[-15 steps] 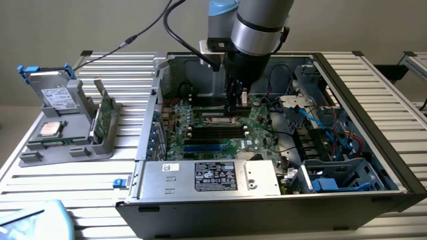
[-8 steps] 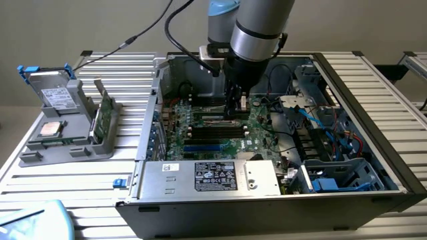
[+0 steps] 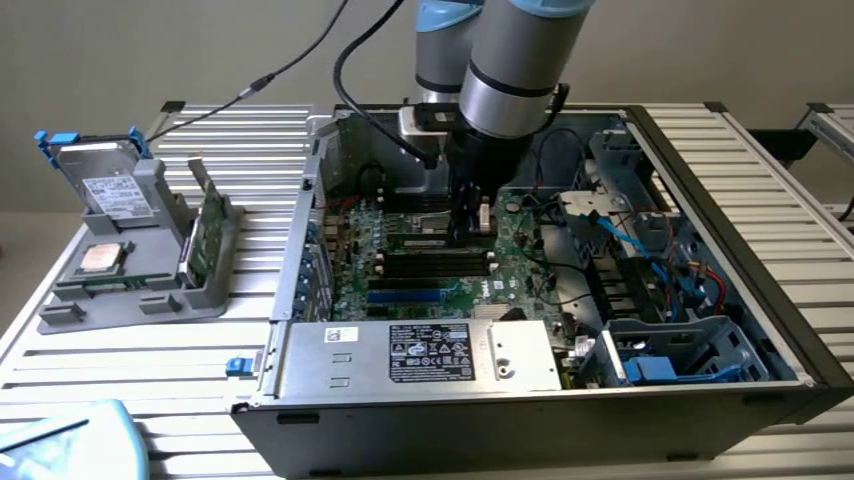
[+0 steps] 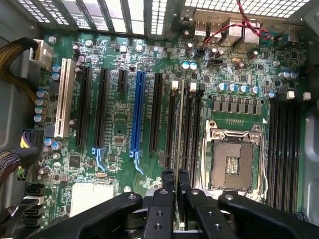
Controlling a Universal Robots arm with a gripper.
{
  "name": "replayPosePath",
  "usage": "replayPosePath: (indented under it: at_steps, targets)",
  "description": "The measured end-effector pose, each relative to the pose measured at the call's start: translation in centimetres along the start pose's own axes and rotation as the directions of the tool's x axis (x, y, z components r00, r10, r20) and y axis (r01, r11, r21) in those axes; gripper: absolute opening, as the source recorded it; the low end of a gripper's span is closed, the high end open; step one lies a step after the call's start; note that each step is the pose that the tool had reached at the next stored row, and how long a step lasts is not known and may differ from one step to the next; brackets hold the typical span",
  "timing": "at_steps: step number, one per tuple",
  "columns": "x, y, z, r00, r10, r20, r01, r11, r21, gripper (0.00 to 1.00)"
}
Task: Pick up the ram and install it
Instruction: 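Insert the ram into the slot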
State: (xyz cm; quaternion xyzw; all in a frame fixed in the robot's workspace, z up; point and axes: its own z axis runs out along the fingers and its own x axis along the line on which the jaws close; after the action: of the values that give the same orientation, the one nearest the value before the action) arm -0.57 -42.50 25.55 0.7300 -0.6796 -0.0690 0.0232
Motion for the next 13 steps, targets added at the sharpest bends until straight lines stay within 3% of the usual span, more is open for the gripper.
replayPosePath:
  at_steps: [13]
  targets:
    - [0.0, -0.28, 2.12, 1.0000, 0.000, -0.0009, 0.000, 1.0000, -0.0022, 0.14]
